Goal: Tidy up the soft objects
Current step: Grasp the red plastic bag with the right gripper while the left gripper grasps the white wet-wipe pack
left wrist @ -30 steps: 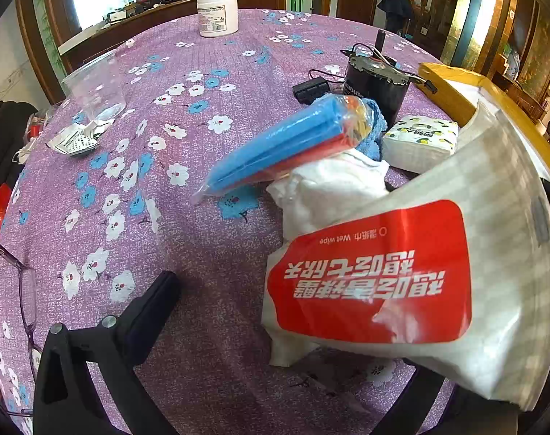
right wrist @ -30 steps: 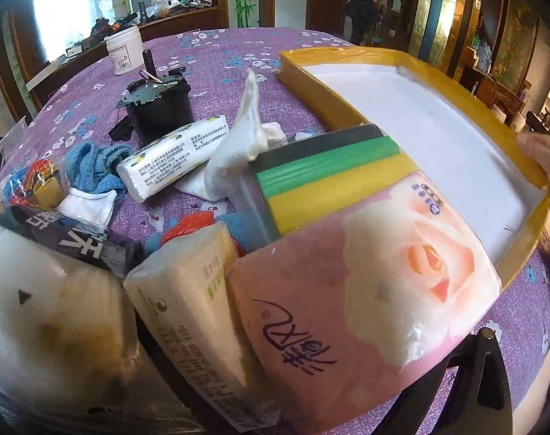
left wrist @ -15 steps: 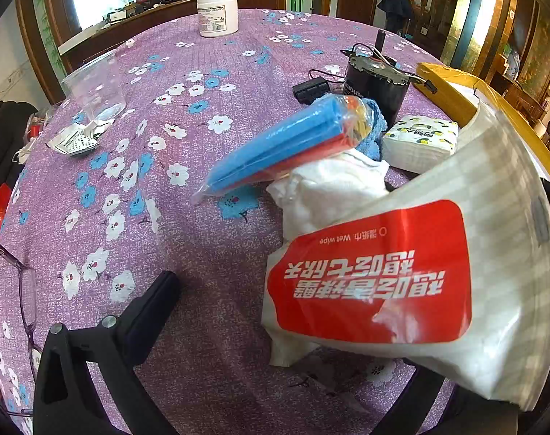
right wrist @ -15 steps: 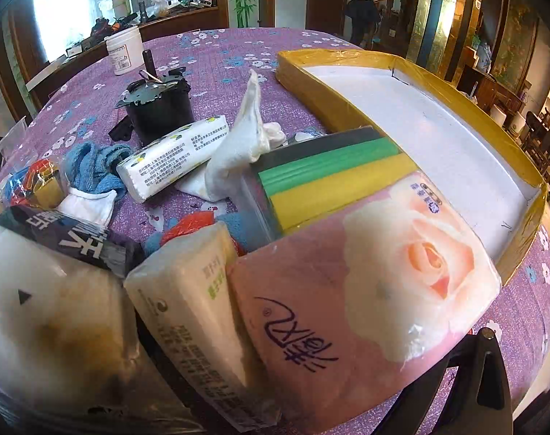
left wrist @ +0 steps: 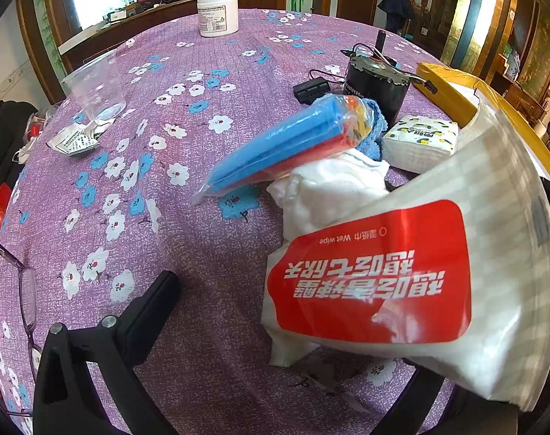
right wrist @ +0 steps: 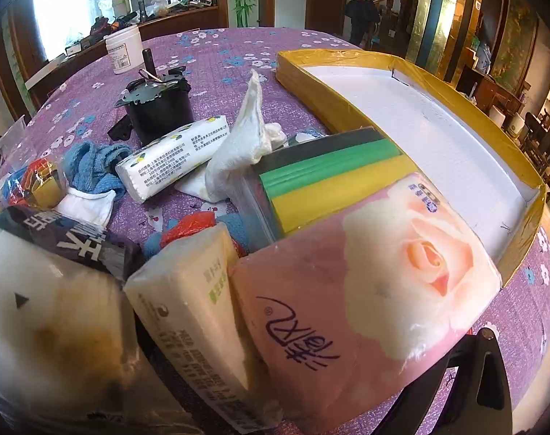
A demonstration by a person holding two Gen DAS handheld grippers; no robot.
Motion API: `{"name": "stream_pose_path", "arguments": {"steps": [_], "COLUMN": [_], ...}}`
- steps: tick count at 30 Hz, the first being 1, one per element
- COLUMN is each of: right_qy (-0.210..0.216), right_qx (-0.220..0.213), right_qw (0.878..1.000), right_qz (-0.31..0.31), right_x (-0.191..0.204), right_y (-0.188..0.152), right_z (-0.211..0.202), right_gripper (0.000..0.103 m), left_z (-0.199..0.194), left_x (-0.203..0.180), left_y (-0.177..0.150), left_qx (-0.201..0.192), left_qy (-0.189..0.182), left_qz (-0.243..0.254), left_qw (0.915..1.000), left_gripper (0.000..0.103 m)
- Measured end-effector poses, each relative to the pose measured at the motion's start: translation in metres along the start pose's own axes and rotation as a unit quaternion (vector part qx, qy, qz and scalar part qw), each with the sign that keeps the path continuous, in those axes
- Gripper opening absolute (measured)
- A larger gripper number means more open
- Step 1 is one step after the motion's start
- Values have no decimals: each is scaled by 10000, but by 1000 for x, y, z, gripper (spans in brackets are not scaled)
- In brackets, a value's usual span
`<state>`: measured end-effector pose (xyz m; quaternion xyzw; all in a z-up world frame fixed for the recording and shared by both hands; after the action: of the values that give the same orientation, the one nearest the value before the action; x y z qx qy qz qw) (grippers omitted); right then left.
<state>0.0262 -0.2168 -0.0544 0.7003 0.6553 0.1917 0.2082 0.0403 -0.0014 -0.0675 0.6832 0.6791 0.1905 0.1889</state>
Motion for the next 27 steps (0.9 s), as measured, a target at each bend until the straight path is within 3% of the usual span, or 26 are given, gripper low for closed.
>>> {"name": "stream_pose_path", "arguments": {"steps": [5,7,10,11,14,17,21,23,25,27], "right_qy": [307,733,2013,2261,2536,3082,3253,3235,3120,2811], "right_qx": [276,488,653,653,585,640,-75,-334,-325,-343], "right_qw": [9990,9958,9754,9692,9593,9322,9223,9251,9343,9470], "right_qz": [-164,-231,-609,-730,-1097,-1787,-2088,-1962,-1694,-1517], "right_x": [-5,-5,0,-2,-14,-22,-52,-69,-85,-95], "right_y": [-9,-17,-34,-41,-57,-76,-75,-67,-53,-42], "right_z": [-8,-15,-36,-41,-54,-73,-104,-111,-105,-93], "right_gripper": [102,102,102,102,102,102,100,82,66,63], "left_z": [0,-1,0,0,0,0,0,0,0,1], "left_x": [0,-1,-1,-1,-1,-1,-1,-1,0,0], "left_y": [0,0,1,1,1,1,1,1,0,0], "left_qx": [-3,-2,1,1,1,1,1,2,2,6], "left_qy": [-12,0,9,8,8,8,8,9,6,11], "left_qz": [-5,5,8,7,7,7,7,8,6,8], "left_qw": [10000,10000,10000,10000,10000,10000,10000,10000,10000,10000], "left_gripper": [103,103,103,103,103,103,103,103,103,103]}}
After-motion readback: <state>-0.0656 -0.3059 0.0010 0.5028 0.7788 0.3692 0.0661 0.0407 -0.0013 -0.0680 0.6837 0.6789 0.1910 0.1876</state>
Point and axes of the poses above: each gripper's, at about its wrist camera, not at the fingertips, and z roughly the way its jaws point, x to its left, y to its top, the point moved 8 cm from there along z, roughly the way its jaws point, and after that the axes turned 1 degree about z, right-handed, at the moved point
